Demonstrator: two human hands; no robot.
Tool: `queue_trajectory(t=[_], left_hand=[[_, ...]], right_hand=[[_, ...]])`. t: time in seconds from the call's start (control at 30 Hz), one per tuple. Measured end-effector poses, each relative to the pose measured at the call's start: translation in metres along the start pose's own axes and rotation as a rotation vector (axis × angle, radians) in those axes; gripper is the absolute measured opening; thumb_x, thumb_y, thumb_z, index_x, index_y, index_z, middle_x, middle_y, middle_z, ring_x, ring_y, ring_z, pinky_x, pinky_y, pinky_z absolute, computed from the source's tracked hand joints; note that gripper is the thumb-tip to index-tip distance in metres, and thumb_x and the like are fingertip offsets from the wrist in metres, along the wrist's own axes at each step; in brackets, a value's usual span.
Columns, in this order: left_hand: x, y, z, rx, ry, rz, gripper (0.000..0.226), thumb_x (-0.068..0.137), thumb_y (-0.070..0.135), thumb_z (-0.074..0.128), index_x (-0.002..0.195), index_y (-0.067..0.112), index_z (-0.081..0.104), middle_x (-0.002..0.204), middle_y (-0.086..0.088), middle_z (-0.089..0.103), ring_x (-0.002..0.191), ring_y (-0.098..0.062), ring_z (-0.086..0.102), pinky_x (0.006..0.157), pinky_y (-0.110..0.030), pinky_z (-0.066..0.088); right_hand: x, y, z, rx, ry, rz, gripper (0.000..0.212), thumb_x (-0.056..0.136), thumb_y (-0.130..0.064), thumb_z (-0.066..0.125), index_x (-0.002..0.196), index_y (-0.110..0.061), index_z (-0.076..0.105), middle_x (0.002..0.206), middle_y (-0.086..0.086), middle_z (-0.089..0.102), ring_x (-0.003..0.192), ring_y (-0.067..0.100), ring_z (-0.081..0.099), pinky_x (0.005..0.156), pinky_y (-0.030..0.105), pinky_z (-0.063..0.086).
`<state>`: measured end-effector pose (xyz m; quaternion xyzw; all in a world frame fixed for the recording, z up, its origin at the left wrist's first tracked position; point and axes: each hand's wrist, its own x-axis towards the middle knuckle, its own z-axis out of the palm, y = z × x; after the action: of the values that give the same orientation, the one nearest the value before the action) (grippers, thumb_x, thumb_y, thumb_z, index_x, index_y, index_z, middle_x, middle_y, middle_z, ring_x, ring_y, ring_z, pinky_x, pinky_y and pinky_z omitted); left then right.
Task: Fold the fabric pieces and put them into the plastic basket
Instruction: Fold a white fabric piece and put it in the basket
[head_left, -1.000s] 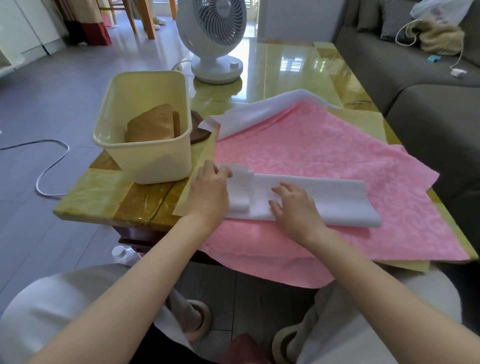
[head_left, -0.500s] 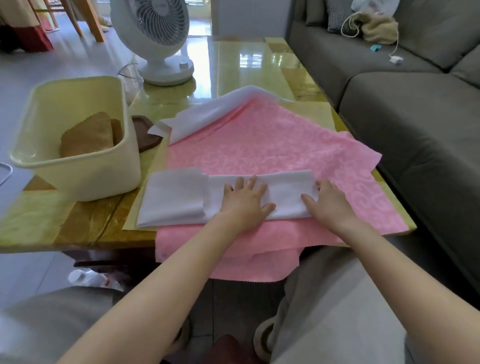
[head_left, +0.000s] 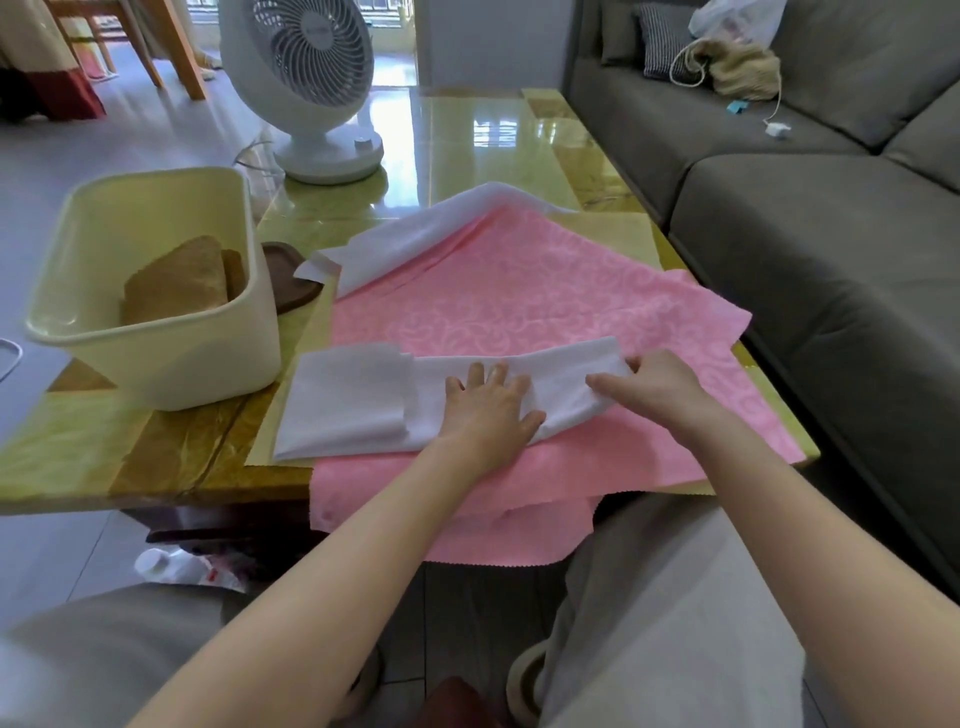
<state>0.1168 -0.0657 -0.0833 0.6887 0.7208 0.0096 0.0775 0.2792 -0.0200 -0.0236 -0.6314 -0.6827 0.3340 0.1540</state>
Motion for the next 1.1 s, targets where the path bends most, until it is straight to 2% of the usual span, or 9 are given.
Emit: queue_trajectory(t=[0.07,0.17,0.27,0.4,0.47,0.63,0.8,0.93,1.1], left_hand=[[-0.001,0.001,-0.003,-0.151,0.061,-0.020,0.041,0.096,0.038,0.041,0.133,0.020,0.043,0.138,-0.005,0.040,0.124,-0.027,0.036,0.096,-0.043,0.030],[-0.007,-0.004,-0.017,-0.412,0.316,-0.121,0.026,0.097,0.023,0.043,0.117,0.015,0.056,0.120,-0.008,0.053,0.114,-0.028,0.049,0.089,-0.038,0.035],[-0.015,-0.021,-0.036,-0.447,0.480,-0.205,0.027,0.099,0.018,0.035,0.103,0.010,0.060,0.105,-0.012,0.063,0.102,-0.032,0.054,0.083,-0.038,0.036],[-0.022,-0.048,-0.045,-0.543,0.407,-0.304,0.039,0.098,0.036,0.036,0.070,0.015,0.054,0.076,-0.003,0.062,0.087,-0.027,0.053,0.079,-0.037,0.029],[-0.023,-0.057,-0.042,-0.553,0.367,-0.365,0.037,0.091,0.028,0.045,0.056,0.018,0.040,0.060,0.002,0.048,0.075,-0.026,0.048,0.073,-0.035,0.028],[-0.015,-0.076,-0.036,-0.646,0.149,-0.468,0.028,0.087,0.023,0.049,0.060,0.017,0.048,0.059,0.000,0.046,0.070,-0.025,0.048,0.072,-0.036,0.034],[-0.013,-0.087,-0.028,-0.708,0.048,-0.566,0.026,0.085,0.022,0.052,0.060,0.018,0.058,0.076,-0.005,0.064,0.092,-0.030,0.060,0.093,-0.039,0.042],[-0.013,-0.092,-0.030,-0.751,0.039,-0.564,0.032,0.077,0.010,0.053,0.045,0.015,0.056,0.053,0.001,0.054,0.083,-0.033,0.061,0.088,-0.043,0.046],[-0.013,-0.093,-0.033,-0.860,0.087,-0.485,0.030,0.081,0.037,0.052,0.060,0.018,0.043,0.068,-0.004,0.060,0.073,-0.025,0.055,0.080,-0.040,0.047]], right_hand=[[-0.006,-0.016,0.010,0.008,0.083,-0.120,0.021,0.082,-0.021,0.062,0.099,-0.009,0.066,0.096,0.010,0.068,0.094,0.028,0.063,0.081,0.038,0.052],[-0.017,-0.041,0.032,-0.012,0.179,-0.287,0.028,0.080,-0.019,0.063,0.107,-0.013,0.060,0.099,0.008,0.068,0.093,0.027,0.064,0.074,0.035,0.050],[-0.028,-0.057,0.057,-0.015,0.192,-0.409,0.043,0.080,-0.015,0.062,0.121,-0.017,0.049,0.107,0.004,0.067,0.097,0.026,0.064,0.078,0.038,0.052],[-0.036,-0.059,0.084,-0.081,0.140,-0.508,0.049,0.081,-0.007,0.057,0.127,-0.020,0.045,0.116,-0.007,0.064,0.103,0.019,0.061,0.078,0.030,0.046],[-0.035,-0.054,0.092,-0.154,0.133,-0.541,0.051,0.081,-0.004,0.054,0.128,-0.020,0.045,0.117,-0.008,0.062,0.107,0.018,0.057,0.078,0.030,0.043],[-0.030,-0.033,0.095,-0.388,0.132,-0.533,0.050,0.082,0.002,0.050,0.127,-0.019,0.047,0.122,-0.003,0.052,0.111,0.020,0.046,0.081,0.029,0.040],[-0.030,-0.017,0.094,-0.449,0.086,-0.533,0.039,0.086,0.001,0.047,0.120,-0.017,0.053,0.116,0.000,0.049,0.108,0.020,0.044,0.071,0.025,0.036],[-0.029,-0.013,0.093,-0.480,0.027,-0.543,0.033,0.090,-0.002,0.044,0.118,-0.015,0.056,0.117,0.002,0.049,0.108,0.021,0.042,0.072,0.025,0.036],[-0.031,-0.010,0.087,-0.481,0.009,-0.545,0.028,0.094,-0.026,0.049,0.118,-0.019,0.060,0.114,0.000,0.052,0.107,0.020,0.045,0.078,0.028,0.042]])
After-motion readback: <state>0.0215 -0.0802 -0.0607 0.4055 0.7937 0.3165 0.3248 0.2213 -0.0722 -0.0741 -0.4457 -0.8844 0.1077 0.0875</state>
